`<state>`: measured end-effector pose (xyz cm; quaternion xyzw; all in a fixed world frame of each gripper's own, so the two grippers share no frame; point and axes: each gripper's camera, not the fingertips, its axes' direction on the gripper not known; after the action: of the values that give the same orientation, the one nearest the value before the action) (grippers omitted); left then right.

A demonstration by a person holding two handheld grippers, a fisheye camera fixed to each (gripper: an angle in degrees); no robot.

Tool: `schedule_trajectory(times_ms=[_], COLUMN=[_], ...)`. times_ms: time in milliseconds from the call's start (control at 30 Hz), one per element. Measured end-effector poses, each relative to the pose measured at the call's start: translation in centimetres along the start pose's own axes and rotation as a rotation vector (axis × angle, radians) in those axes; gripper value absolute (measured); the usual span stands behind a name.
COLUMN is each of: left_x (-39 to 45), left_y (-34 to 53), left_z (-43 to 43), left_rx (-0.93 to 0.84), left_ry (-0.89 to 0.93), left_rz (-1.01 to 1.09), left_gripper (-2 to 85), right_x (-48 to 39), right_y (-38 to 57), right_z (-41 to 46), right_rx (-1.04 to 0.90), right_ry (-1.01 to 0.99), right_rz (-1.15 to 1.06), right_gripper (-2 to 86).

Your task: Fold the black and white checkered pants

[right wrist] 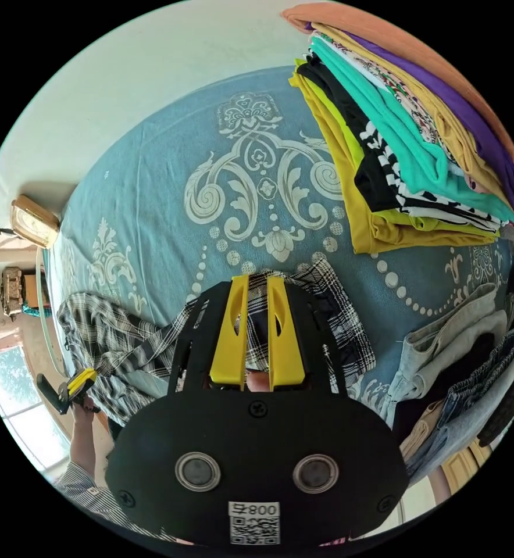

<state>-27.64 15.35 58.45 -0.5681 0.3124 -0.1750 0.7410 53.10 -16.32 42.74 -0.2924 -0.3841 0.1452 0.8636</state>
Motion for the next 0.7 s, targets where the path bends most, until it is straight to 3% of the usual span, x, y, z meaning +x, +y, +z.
schedule_trajectory(times_ms=[333, 500, 700], left_x=[-1.4, -2.1, -2.1], left_y=[-1.4, -2.6, -3.0], left_z=[-0.1, -1.9, -2.6], left_rx=[0.048, 0.136, 0.196], left_ry=[0.019, 0.057, 0.129], left_rz=[-0.02, -0.033, -0.03], left_gripper=[0.8, 0.8, 0.8], right_x=[0.4, 1.1, 4.5], right_y=[0.1, 1.3, 6.4], right_z=[-1.6, -9.8, -15.3], right_rx=[0.043, 0.289, 0.472], right_ry=[-0.089, -0.278, -0.354], right_rz=[-0.018, -0.09, -0.11], right_gripper=[0.4, 0.2, 0.2])
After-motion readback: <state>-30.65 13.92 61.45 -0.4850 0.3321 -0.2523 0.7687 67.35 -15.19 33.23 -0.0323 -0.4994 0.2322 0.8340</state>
